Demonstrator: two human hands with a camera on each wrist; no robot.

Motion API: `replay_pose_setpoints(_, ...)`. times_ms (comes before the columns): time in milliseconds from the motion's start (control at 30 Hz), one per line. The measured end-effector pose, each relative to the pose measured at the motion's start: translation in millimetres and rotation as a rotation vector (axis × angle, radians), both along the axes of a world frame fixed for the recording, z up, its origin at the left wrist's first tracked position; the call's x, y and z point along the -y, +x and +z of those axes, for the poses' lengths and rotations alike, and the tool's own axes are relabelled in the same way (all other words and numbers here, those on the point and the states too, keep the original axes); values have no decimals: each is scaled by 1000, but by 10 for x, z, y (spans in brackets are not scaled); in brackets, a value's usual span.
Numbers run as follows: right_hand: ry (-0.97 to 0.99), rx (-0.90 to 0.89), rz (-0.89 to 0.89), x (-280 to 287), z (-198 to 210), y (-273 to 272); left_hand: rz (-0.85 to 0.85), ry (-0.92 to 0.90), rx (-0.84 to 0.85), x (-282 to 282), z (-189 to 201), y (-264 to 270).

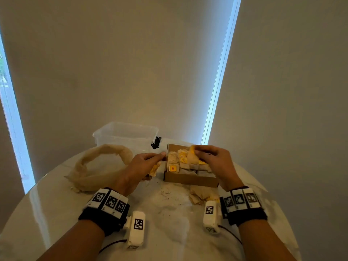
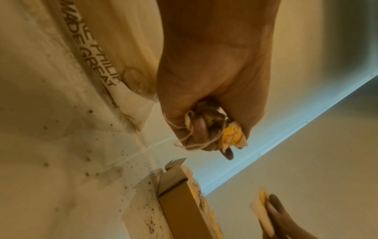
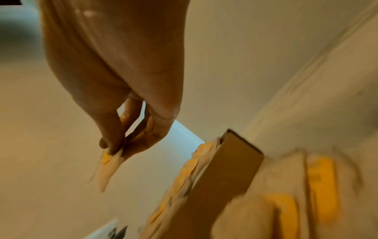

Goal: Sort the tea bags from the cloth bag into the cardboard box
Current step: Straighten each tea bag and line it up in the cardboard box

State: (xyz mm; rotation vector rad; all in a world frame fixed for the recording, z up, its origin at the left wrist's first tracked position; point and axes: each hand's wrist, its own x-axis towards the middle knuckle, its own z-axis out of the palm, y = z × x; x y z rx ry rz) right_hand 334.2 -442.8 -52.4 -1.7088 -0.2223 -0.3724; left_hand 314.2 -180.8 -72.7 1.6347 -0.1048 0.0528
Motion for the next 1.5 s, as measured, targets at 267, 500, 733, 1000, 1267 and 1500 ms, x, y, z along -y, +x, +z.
replay_pose_setpoints(267,-159,-173,-120,749,-108,258,13,-16,1,-14,-31,6)
replay_pose_setpoints(500,-292,-283,-59,781,-126,292,-2,-17,-8,-2,-43,10)
replay_pose_setpoints(733,-326,-287,-72,758,-98,312,-11,-2,-2,5,-39,6)
replay_pose_setpoints(1000,-281,-345,-48,786,-12,310,-25,-22,-7,-8,-56,34)
replay_pose_setpoints(1267,-377,-334,-61,725,-101,349,-17,-24,-5,-1,-59,32)
replay_pose_setpoints(1500,-399,-317,-70,713,-104,349,-12,-16,1,4,-64,43)
